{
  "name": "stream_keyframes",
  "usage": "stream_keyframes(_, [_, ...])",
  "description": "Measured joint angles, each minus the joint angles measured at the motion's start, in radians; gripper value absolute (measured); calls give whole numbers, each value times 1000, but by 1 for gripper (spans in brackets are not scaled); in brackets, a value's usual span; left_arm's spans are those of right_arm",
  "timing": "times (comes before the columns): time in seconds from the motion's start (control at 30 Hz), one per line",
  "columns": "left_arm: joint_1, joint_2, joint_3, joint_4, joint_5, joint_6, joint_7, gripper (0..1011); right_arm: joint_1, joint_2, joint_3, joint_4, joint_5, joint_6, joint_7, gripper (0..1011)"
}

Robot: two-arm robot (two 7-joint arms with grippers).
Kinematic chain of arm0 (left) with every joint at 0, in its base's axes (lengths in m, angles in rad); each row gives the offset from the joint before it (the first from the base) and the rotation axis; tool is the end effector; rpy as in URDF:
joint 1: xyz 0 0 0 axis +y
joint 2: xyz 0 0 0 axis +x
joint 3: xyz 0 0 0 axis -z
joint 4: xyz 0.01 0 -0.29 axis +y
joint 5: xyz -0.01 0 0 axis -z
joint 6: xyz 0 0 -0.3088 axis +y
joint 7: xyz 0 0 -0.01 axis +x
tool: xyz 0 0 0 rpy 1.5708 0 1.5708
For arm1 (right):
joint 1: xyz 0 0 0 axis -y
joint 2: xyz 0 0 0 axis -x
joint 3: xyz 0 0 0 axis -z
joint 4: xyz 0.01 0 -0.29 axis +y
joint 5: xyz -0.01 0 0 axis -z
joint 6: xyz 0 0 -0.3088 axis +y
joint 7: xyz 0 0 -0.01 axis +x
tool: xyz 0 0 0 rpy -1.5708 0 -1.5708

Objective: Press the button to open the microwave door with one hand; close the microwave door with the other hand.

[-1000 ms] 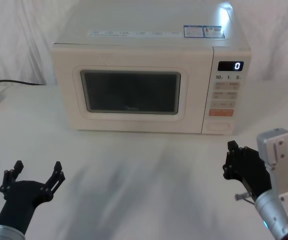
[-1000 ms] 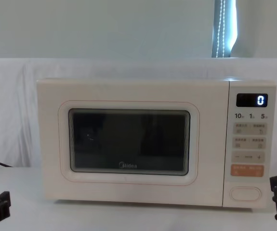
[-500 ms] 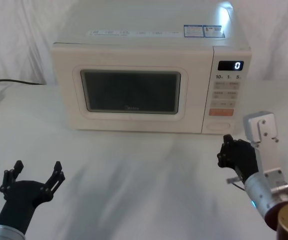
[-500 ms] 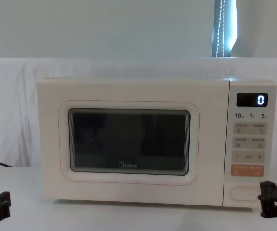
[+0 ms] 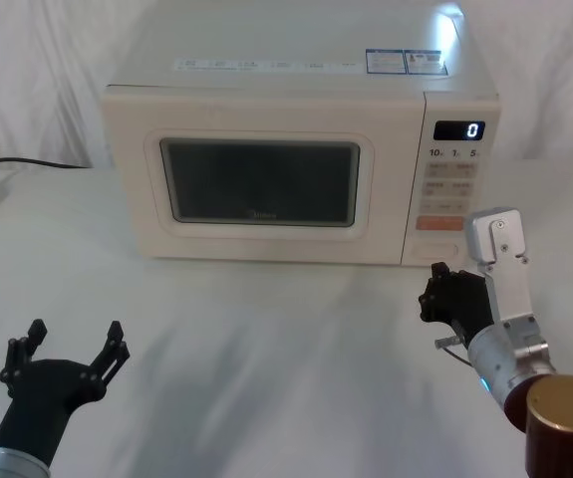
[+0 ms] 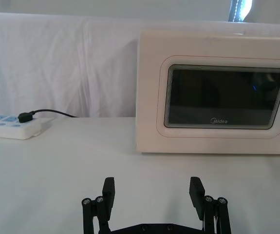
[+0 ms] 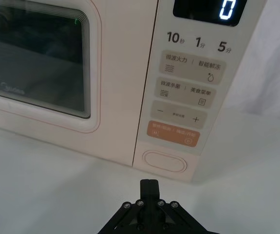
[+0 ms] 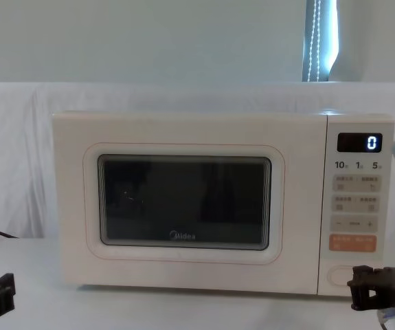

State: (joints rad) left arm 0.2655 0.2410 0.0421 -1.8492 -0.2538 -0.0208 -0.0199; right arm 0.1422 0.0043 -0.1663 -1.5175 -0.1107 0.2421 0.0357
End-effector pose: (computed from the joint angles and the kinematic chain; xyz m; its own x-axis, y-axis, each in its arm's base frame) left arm 0.2530 0.0376 -0.2852 0.1245 0.9917 -0.0326 -0.9921 0.1240 -0.0176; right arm 0.3650 0.0526 -0.2706 0.1872 -0.9734 0.1320 0.9734 0.1659 -0.1578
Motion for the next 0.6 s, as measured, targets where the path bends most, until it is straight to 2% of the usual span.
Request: stream_keyframes(0.6, [0, 0, 0, 0, 0, 0, 0, 1005, 105, -20, 8, 149, -40, 1, 19, 0])
